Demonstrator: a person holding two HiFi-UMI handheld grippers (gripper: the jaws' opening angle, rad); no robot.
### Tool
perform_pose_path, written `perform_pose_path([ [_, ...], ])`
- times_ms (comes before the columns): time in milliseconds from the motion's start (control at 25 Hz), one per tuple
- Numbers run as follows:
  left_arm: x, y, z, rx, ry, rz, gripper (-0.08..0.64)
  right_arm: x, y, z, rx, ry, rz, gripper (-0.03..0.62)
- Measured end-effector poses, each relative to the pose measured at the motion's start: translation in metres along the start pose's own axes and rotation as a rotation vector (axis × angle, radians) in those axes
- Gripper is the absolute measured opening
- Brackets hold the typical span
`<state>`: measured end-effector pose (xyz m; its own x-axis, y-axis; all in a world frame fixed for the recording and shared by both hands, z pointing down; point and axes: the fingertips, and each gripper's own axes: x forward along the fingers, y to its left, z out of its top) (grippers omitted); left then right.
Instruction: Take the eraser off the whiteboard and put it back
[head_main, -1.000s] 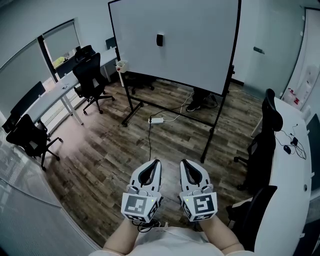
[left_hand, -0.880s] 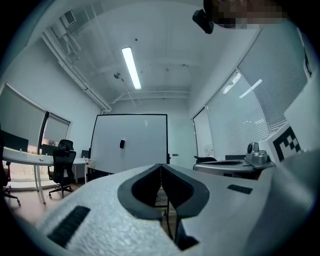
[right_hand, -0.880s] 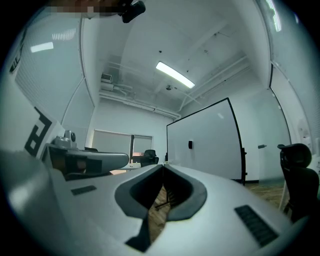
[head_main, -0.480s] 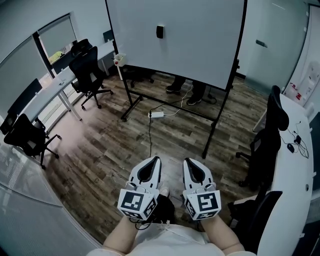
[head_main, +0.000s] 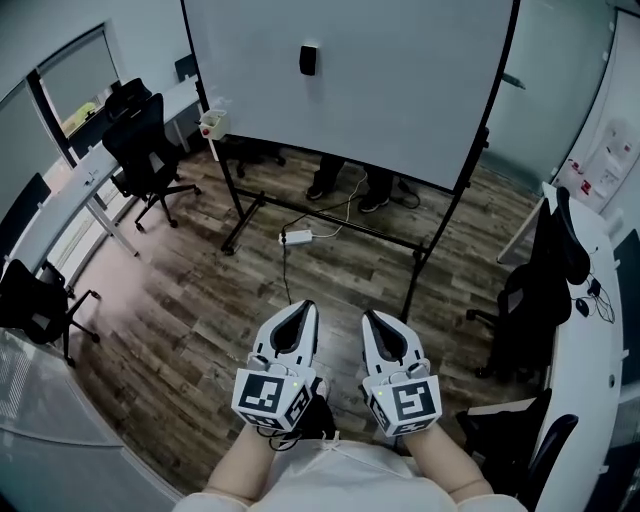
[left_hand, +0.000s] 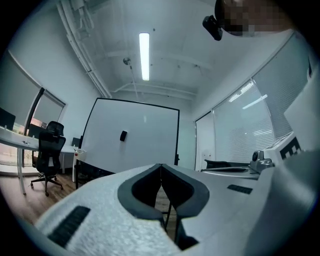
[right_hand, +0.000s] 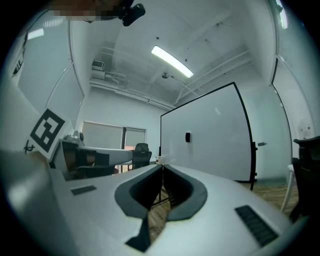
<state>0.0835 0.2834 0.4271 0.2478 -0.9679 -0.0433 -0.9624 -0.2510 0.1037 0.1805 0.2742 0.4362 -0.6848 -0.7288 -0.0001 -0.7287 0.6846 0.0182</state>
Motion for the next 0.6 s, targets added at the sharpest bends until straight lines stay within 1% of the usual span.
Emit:
perform_pose_path([
  [200,0.057,0.084,0.017,0.007,-0.016,-0.019,0.017,0.098,-0.009,0.017,-0.032,-0.032,-0.032,0.028],
  [320,0.088,0.127,0.026,0.023,-0.025,-0.033,0.017,0.15,-0.012,0.023,-0.05,-0.038,-0.046,0.028],
  [440,0.114,0.16,0.027,0.017,-0.017,-0.032,0.017,0.193,-0.016,0.023,-0.04,-0.023,-0.054,0.028],
  [600,0.14,0.19,0.014,-0.003,0.014,-0.023,0.017,0.236,-0.027,0.021,-0.034,-0.012,-0.048,0.028],
])
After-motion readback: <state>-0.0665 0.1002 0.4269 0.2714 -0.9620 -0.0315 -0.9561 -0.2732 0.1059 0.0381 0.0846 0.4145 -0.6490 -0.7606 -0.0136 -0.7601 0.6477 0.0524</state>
